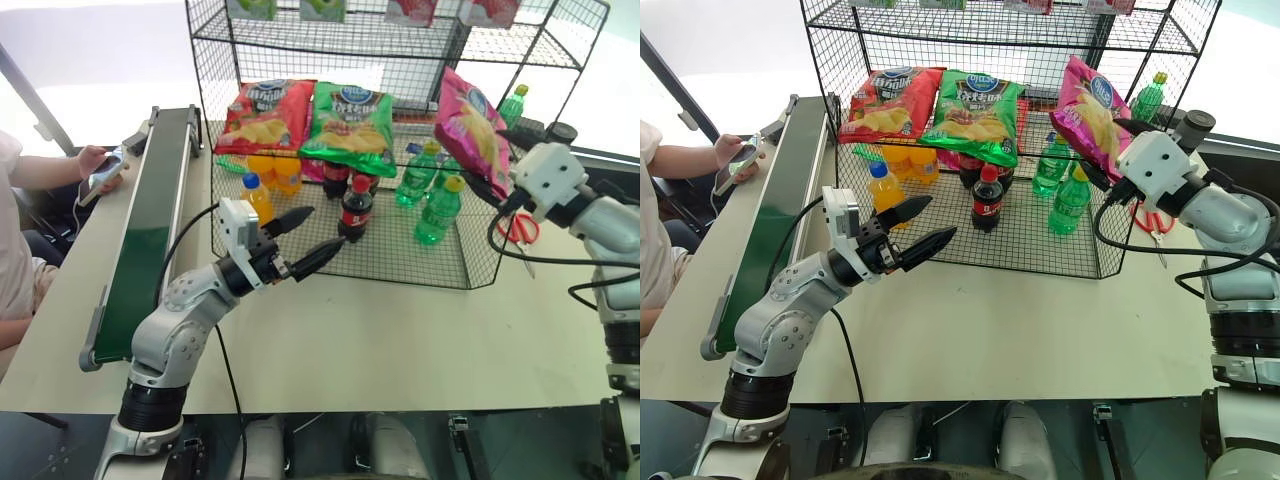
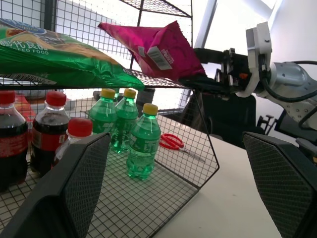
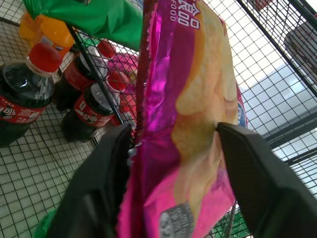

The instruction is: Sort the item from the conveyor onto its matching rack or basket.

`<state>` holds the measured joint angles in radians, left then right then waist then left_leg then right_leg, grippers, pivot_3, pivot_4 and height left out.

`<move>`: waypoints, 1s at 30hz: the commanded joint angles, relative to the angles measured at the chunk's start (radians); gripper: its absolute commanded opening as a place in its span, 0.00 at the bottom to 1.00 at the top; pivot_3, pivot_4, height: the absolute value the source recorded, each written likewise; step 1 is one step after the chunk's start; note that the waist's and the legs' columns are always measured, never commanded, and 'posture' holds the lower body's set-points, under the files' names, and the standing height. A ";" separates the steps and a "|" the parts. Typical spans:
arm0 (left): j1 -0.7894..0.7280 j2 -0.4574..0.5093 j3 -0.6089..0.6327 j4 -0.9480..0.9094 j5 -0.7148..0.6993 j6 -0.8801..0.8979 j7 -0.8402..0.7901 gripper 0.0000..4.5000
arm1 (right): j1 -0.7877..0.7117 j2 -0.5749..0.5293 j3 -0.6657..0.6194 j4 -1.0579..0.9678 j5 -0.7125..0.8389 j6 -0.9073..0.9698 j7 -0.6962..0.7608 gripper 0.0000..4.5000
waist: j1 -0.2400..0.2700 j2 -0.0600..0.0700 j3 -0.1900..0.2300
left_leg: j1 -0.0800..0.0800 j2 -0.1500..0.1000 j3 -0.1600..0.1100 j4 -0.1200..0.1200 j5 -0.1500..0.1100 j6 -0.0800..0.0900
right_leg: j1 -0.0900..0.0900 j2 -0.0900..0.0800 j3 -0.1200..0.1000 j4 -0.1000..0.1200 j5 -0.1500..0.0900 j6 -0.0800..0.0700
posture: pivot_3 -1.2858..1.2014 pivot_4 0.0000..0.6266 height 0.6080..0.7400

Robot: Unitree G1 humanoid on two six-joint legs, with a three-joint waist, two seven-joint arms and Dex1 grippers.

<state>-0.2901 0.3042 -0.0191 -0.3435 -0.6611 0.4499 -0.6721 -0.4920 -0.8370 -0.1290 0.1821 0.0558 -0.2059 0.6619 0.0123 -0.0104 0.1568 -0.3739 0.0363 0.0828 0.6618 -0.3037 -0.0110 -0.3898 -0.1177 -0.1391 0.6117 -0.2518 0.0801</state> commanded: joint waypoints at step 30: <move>0.013 0.099 0.037 0.001 0.133 -0.034 -0.006 1.00 | 0.067 -0.025 -0.061 -0.142 0.284 -0.039 0.098 0.98 | 0.000 0.000 0.000 | 0.000 0.001 0.000 0.001 0.000 -0.001 | 0.001 0.000 0.000 0.001 0.000 0.000 | 0.52 0.24 1.00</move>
<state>-0.2754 0.3926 -0.0104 -0.3283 -0.5251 0.4254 -0.6676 -0.4313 -0.8663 -0.1237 0.1387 0.2082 -0.3281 0.7401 0.0124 -0.0104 0.1568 -0.3736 0.0373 0.0821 0.6624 -0.3035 -0.0114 -0.3890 -0.1176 -0.1396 0.6124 -0.2518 0.0801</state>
